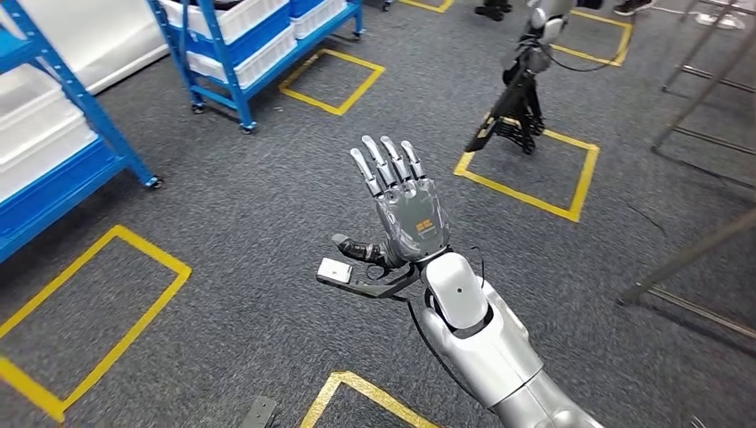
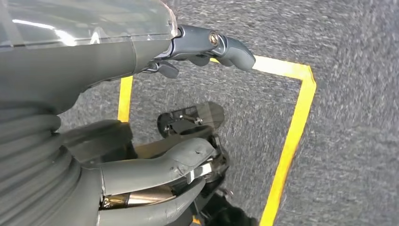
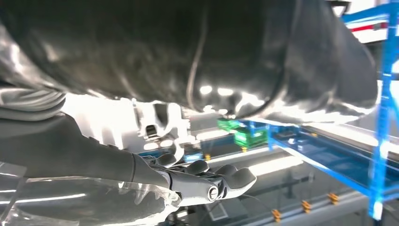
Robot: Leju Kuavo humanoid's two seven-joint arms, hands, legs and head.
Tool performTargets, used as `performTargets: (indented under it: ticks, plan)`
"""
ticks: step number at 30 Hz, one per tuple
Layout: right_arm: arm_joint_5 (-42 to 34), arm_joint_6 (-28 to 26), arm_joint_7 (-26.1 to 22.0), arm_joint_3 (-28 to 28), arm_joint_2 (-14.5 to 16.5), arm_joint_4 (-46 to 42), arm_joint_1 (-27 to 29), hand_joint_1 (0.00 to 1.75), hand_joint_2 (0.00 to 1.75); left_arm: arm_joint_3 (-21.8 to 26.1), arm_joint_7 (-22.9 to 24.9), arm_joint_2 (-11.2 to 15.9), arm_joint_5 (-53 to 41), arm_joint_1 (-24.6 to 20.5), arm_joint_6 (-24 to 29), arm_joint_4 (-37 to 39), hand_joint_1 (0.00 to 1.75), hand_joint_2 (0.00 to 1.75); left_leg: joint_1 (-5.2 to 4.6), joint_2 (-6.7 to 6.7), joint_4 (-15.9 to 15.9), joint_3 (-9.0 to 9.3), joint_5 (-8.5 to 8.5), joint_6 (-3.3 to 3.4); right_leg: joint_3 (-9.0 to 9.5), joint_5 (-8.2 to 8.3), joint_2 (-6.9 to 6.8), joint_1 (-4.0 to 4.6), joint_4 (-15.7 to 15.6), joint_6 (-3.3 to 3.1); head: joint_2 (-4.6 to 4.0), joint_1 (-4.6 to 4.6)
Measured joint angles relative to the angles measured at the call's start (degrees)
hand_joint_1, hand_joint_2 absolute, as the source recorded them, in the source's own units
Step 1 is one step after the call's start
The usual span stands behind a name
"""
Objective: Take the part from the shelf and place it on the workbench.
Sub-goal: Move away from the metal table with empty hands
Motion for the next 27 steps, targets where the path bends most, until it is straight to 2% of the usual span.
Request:
performTargets:
  ticks: [1,2,3,4,5,7,8,9,10,11,12,13,15,17,18,20,21,22,24,25,26,27]
  plan:
    - [-0.03,-0.01,-0.01,0.04,0.00,-0.02,0.00,0.00,0.00,-0.01,0.02,-0.02,0.00,-0.06,0.00,0.00,0.00,1.75,0.00,-0.75,0.16,-0.20,0.00,-0.29,1.01,0.85,1.18,-0.13,-2.41,-0.12,0.00,-0.01]
    - [-0.08,-0.03,-0.01,0.08,0.00,-0.02,0.03,0.00,0.00,-0.01,0.02,-0.03,0.00,-0.10,0.01,0.00,0.00,1.75,0.06,-1.42,0.26,-0.46,0.05,-0.64,1.50,1.00,2.00,-0.14,-3.68,-0.22,0.00,-0.01]
    - [-0.15,-0.06,-0.01,0.10,0.01,-0.02,0.06,0.00,0.00,-0.02,0.03,-0.04,0.01,-0.10,0.02,0.00,0.00,1.75,0.10,-2.08,0.25,-0.70,0.18,-1.05,1.67,0.81,2.03,-0.04,-4.03,-0.36,0.00,-0.02]
    - [-0.20,-0.10,-0.01,0.13,0.06,-0.02,0.06,0.00,0.00,-0.02,0.04,-0.02,0.01,-0.02,0.04,0.00,0.00,1.75,0.19,-2.66,0.19,-0.92,0.30,-1.44,1.83,0.84,1.40,-0.09,-4.30,-0.59,0.00,-0.01]
    - [-0.27,-0.15,-0.01,0.15,0.12,-0.02,0.05,0.00,0.00,-0.02,0.04,0.01,0.02,0.09,0.08,0.00,0.00,1.75,0.20,-2.24,0.32,-1.07,0.22,-1.78,2.00,0.95,0.71,-0.13,-4.53,-0.88,0.00,-0.02]
    - [-0.44,-0.28,-0.01,0.19,0.29,-0.06,0.01,0.00,0.00,-0.02,0.04,0.04,0.02,0.19,0.15,0.00,0.00,1.75,0.04,0.70,2.98,-2.34,-1.45,-2.35,2.43,1.09,-0.85,-0.31,-4.99,-1.67,0.00,-0.06]
    - [-0.54,-0.33,-0.01,0.19,0.33,-0.07,0.04,0.00,0.00,-0.02,0.03,0.04,0.02,0.13,0.17,0.00,0.00,1.75,0.04,2.68,6.02,-3.71,-3.06,-2.57,2.60,1.06,-1.73,-0.21,-5.10,-1.95,0.00,-0.09]
    - [-0.63,-0.37,-0.01,0.19,0.36,-0.08,0.10,0.00,0.00,-0.02,0.03,0.04,0.02,0.06,0.19,0.00,0.00,1.75,0.11,3.93,9.72,-5.50,-4.79,-2.77,2.69,0.95,-2.62,-0.08,-5.12,-2.17,0.00,-0.09]
    - [-0.71,-0.37,-0.01,0.19,0.36,-0.07,0.17,0.00,0.00,-0.02,0.03,0.04,0.02,0.02,0.19,0.00,0.00,1.75,0.24,4.57,13.20,-7.22,-6.08,-2.95,2.75,0.84,-3.57,0.02,-5.10,-2.29,0.00,-0.09]
    - [-0.74,-0.37,-0.01,0.20,0.36,-0.07,0.25,0.00,0.00,-0.02,0.03,0.04,0.02,0.04,0.20,0.00,0.00,1.75,0.34,4.90,15.26,-8.25,-6.49,-3.08,2.80,0.73,-4.45,0.07,-5.07,-2.33,0.00,-0.09]
    - [-0.77,-0.37,-0.01,0.20,0.36,-0.07,0.29,0.00,0.00,-0.02,0.03,0.05,0.02,0.12,0.20,0.00,0.00,1.75,0.41,5.13,15.21,-8.21,-5.84,-3.15,2.88,0.60,-5.30,0.09,-5.05,-2.29,0.00,-0.10]
    - [-0.77,-0.38,-0.01,0.21,0.36,-0.07,0.31,0.00,0.00,-0.02,0.03,0.07,0.02,0.18,0.21,0.00,0.00,1.75,0.45,5.47,13.06,-7.06,-4.34,-3.15,3.02,0.44,-6.09,0.08,-5.03,-2.19,0.00,-0.10]
    - [-0.77,-0.39,-0.01,0.21,0.37,-0.09,0.30,0.00,0.00,-0.02,0.03,0.10,0.02,0.15,0.23,0.00,0.00,1.75,0.17,7.44,5.51,-2.90,-1.14,-2.90,3.46,0.01,-7.57,0.24,-4.99,-1.77,0.00,-0.10]
    - [-0.77,-0.40,-0.01,0.23,0.35,-0.10,0.26,0.00,0.00,-0.03,0.03,0.10,0.02,-0.02,0.23,0.00,0.00,1.75,-0.31,8.99,0.98,-0.56,-0.14,-2.25,3.80,-0.38,-8.85,0.63,-4.95,-1.24,0.00,-0.06]
    - [-0.77,-0.41,-0.01,0.26,0.36,-0.11,0.24,0.00,0.00,-0.03,0.03,0.10,0.02,-0.06,0.23,0.00,0.00,1.75,-0.57,8.92,0.54,-0.48,-0.37,-1.91,3.92,-0.48,-9.46,0.84,-5.02,-0.99,0.00,-0.04]
    - [-0.84,-0.49,-0.01,0.31,0.40,-0.15,0.21,0.00,0.00,-0.03,0.04,0.10,0.02,0.10,0.27,0.00,0.00,1.75,-0.41,7.54,0.19,-0.53,-0.18,-1.16,4.26,-0.75,-10.40,0.87,-5.18,-0.49,0.00,-0.04]
    - [-0.92,-0.57,-0.01,0.32,0.43,-0.20,0.18,0.00,0.00,-0.03,0.03,0.11,0.02,0.19,0.31,0.00,0.00,1.75,-0.27,6.87,-0.08,-0.38,-0.06,-0.79,4.25,-1.27,-9.74,0.77,-4.75,-0.22,0.00,-0.04]
    - [-1.03,-0.72,0.00,0.32,0.43,-0.28,0.17,0.00,0.00,-0.03,0.03,0.10,0.03,0.22,0.36,0.00,0.00,1.75,-0.11,6.28,-0.35,-0.23,0.09,-0.44,3.70,-2.35,-8.40,0.62,-3.30,0.00,0.00,-0.03]
    - [-1.39,-1.00,0.08,0.22,0.28,-0.39,0.31,0.00,0.00,-0.04,0.03,0.09,0.03,0.08,0.45,0.00,0.00,1.75,-0.02,5.03,-0.57,-0.12,0.27,0.09,0.74,-5.61,-4.81,0.44,2.88,0.16,0.00,-0.01]
    - [-1.67,-1.14,0.13,0.13,0.15,-0.42,0.48,0.00,0.00,-0.04,0.04,0.09,0.03,0.02,0.48,0.00,0.00,1.75,-0.05,4.30,-0.54,-0.16,0.30,0.25,-1.21,-7.00,-3.76,0.43,6.50,0.16,0.00,-0.01]
    - [-2.04,-1.26,0.17,0.00,-0.01,-0.42,0.67,0.00,0.00,-0.04,0.04,0.09,0.02,0.02,0.50,0.00,0.00,1.75,-0.08,3.50,-0.50,-0.16,0.31,0.34,-2.74,-7.52,-3.20,0.45,9.07,0.16,0.00,-0.01]
    - [-2.53,-1.42,0.18,-0.17,-0.14,-0.42,0.82,0.00,0.00,-0.04,0.03,0.09,0.02,0.09,0.52,0.00,0.00,1.75,-0.12,2.66,-0.44,-0.16,0.31,0.37,-3.47,-6.93,-2.87,0.45,9.84,0.12,0.00,-0.02]
